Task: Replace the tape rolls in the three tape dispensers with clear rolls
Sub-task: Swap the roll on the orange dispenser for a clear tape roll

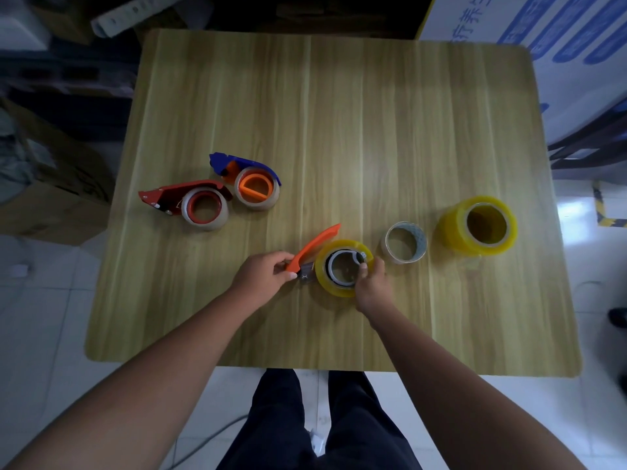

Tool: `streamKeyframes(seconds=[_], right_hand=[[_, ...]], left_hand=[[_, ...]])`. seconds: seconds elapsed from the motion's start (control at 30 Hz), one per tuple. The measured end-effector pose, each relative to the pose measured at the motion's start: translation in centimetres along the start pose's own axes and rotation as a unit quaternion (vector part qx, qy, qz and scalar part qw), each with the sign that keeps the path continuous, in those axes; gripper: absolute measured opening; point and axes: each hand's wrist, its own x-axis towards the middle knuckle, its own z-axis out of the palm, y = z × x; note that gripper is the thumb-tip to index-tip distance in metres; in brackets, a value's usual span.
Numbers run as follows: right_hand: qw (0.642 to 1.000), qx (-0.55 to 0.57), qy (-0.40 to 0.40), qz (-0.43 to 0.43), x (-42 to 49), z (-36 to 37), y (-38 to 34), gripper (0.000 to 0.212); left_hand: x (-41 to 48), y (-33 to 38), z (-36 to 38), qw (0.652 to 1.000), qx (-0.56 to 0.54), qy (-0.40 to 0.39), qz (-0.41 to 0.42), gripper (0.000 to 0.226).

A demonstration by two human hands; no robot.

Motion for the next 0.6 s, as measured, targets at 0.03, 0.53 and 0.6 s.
streamKeyframes(seconds=[0.03, 0.53, 0.6], right_hand=[[1.0, -0.012, -0.008, -0.011, 0.3, -0.2, 0.2, 0.046], [0.997, -0.061, 0.019, -0.044, -0.5, -0.9, 0.2, 0.053], [0.993, -0.09, 0.024, -0.069, -0.9, -0.7, -0.1, 0.053]], left_hand=[[0.0, 0.0, 0.1, 1.0, 0.003, 0.014, 0.006, 0.035], [-2.0, -0.9, 4.4, 0.986, 0.038, 0.144, 0.073, 0.015], [-1.7, -0.5, 4.9, 0.982, 0.058, 0.159, 0.086, 0.019]])
